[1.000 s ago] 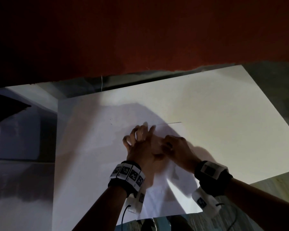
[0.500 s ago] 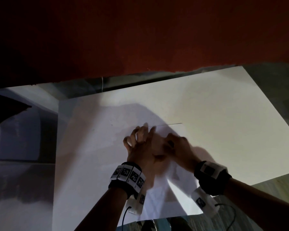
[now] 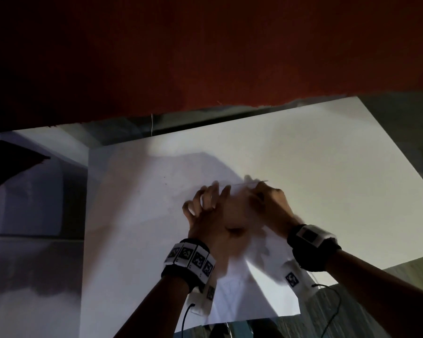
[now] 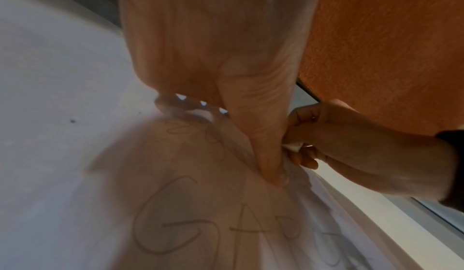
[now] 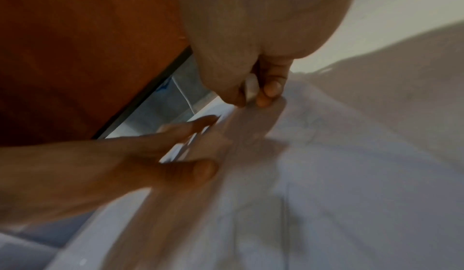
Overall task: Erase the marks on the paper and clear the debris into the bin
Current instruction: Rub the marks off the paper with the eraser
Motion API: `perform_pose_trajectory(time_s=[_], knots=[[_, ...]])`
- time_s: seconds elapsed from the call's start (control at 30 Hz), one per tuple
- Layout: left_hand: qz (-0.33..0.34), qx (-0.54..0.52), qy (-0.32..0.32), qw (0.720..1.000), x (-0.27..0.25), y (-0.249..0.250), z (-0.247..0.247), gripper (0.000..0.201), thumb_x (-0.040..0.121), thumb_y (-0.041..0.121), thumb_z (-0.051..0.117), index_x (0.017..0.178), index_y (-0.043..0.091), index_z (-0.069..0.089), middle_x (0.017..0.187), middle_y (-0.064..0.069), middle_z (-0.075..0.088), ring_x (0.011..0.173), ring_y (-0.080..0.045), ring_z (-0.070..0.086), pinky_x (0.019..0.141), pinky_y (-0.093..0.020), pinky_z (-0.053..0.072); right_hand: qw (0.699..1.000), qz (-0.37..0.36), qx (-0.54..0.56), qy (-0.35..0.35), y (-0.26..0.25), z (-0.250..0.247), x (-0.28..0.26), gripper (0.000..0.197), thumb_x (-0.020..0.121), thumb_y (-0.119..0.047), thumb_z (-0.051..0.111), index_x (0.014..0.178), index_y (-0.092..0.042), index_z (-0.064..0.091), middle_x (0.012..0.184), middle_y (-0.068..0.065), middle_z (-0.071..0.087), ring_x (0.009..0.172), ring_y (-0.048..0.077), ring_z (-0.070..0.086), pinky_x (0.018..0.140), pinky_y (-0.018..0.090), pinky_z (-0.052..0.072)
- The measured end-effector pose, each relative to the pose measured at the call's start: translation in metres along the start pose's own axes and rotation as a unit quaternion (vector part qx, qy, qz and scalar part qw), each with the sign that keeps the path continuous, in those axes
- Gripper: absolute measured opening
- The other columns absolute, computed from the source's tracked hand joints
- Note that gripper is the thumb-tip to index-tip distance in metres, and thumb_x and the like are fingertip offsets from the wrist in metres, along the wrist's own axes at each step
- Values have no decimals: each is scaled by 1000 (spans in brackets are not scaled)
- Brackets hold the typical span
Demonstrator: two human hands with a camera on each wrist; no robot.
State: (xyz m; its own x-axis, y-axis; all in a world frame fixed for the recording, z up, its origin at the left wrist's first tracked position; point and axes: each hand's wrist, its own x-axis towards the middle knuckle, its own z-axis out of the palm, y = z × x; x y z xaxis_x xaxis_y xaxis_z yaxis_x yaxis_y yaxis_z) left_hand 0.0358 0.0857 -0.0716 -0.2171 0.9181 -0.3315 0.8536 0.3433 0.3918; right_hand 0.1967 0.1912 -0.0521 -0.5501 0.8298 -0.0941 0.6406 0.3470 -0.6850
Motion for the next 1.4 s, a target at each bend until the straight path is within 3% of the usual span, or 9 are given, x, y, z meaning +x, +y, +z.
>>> perform_pose_trajectory(time_s=[0.13,0.23,0.4,0.53,0.67,0.83,1.03,1.23,1.4], knots=[[-5,-1,0,1000,0,2,-1,119,68,73,65,158,46,-7,166,13,-14,153,-23,-12,117,-54,7,993,-90,-19,-73,-5,11,-15,21,92,-16,60,76,-21,47,72,-9,51,60,13,46,60,28,31],[-3,-5,-8,1000,0,1,-3,118,68,73,67,158,47,-6,166,14,-13,153,-21,-15,116,-55,3,1000,-19,5,21,8,-6,2,4,93,-18,58,90,-16,60,85,-7,62,68,13,54,65,27,37],[-2,-1,8,1000,-3,5,-6,117,70,70,67,159,44,-5,166,13,-13,153,-21,-12,117,-54,6,995,-84,-2,-49,-11,15,-23,26,91,-17,62,72,-21,44,63,-13,44,54,7,41,58,29,31],[-1,-17,-2,1000,-4,5,-6,117,67,71,67,157,48,-5,166,14,-12,154,-22,-15,118,-55,2,996,26,49,72,11,-3,-1,10,93,-25,61,89,-16,64,80,-4,67,69,9,58,63,26,44],[8,-34,7,999,-6,6,-9,110,69,71,64,152,49,-5,163,13,-10,153,-21,-11,120,-51,6,999,-36,31,-8,-10,24,-18,20,87,-16,65,73,-9,53,64,3,57,55,6,42,52,26,34],[7,-58,0,998,-1,3,-9,117,70,63,77,158,47,2,162,16,-6,150,-15,-7,117,-36,-1,992,26,-14,120,6,-25,18,26,91,-20,64,70,-17,49,60,-4,52,56,23,52,55,32,34],[-13,-6,25,1000,0,-1,3,123,63,80,64,155,48,-11,164,16,-15,152,-19,-12,118,-51,6,992,-103,6,-67,-14,16,-18,24,90,-14,64,70,-16,51,65,-11,50,57,6,45,55,27,35],[0,-25,18,1000,-1,-4,0,125,65,80,69,158,43,-7,165,18,-13,153,-16,-14,118,-51,4,998,-7,-15,60,1,3,7,9,89,-16,62,82,-10,63,78,6,65,69,25,59,61,36,44],[-3,-33,8,999,-1,-3,1,125,67,76,67,157,40,-13,163,18,-16,153,-16,-13,122,-52,7,997,-65,10,-39,-21,24,-2,9,91,-20,62,85,-14,66,82,1,66,74,18,62,67,33,48]])
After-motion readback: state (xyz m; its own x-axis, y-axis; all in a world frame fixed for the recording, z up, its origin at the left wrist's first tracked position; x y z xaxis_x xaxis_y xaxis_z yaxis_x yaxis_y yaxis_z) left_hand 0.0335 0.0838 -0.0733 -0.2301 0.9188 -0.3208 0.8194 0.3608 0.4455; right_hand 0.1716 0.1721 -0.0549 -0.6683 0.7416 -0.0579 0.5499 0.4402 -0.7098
